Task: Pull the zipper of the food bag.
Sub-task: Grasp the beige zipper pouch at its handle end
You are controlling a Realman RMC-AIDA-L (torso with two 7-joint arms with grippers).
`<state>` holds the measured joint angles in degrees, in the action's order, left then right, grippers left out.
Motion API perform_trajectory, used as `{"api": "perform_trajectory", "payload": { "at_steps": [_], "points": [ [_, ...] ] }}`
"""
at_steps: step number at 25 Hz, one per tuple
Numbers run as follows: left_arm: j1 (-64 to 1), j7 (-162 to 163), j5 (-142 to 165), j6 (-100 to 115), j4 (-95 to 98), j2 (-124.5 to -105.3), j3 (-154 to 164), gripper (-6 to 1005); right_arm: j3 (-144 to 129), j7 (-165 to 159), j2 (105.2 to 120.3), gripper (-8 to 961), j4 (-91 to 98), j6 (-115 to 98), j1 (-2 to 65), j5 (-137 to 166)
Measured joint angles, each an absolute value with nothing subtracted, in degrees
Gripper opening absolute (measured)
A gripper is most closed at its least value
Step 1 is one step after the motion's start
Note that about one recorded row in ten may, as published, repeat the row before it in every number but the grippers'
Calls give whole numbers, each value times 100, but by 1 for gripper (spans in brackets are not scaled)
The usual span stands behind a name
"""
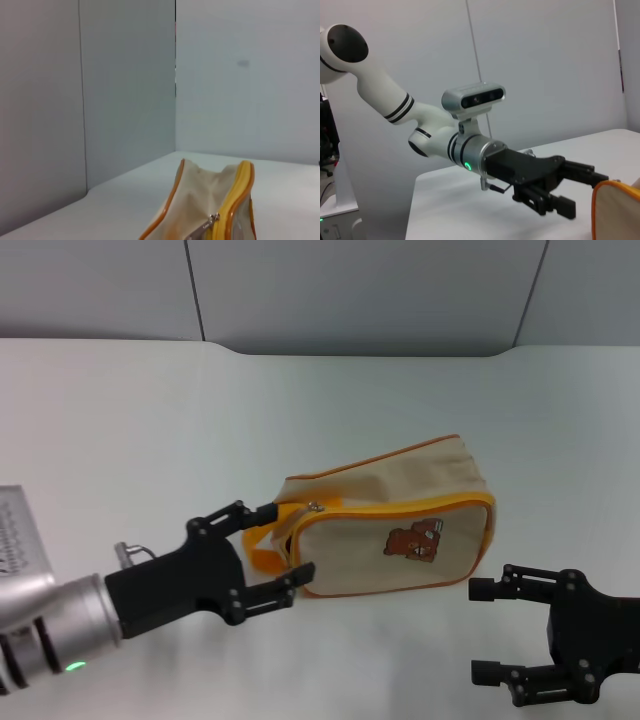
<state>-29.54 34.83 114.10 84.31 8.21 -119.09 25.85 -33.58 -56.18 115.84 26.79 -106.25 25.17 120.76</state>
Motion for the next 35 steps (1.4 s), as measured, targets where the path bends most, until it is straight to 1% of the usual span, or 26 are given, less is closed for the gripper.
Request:
{"api": "perform_trajectory", "payload": {
  "at_steps": [5,8,13,18,32,35],
  "points": [
    [-3126,3365,11404,8015,616,-11913,2588,815,-3348,-5616,11584,815,2681,-10625,2512,12075],
    [-3198,3318,11404,7837,567,-11919,2583,757,-3299,-5616,11584,814,2681,-10625,2513,12075],
    [-3289,3261,11433,7665,547,-11923,2617,535,-3275,-5616,11584,813,2686,-10625,2514,12075],
    [-3299,3244,11457,7685,569,-11919,2635,336,-3215,-5616,11587,811,2694,-10625,2515,12068],
    [-3357,3068,11464,7940,583,-11917,2778,208,-3082,-5616,11605,807,2698,-10627,2551,12067],
    [-3310,3121,11464,8224,737,-11876,2778,181,-2983,-5607,11610,806,2703,-10649,2557,12057]
  ]
}}
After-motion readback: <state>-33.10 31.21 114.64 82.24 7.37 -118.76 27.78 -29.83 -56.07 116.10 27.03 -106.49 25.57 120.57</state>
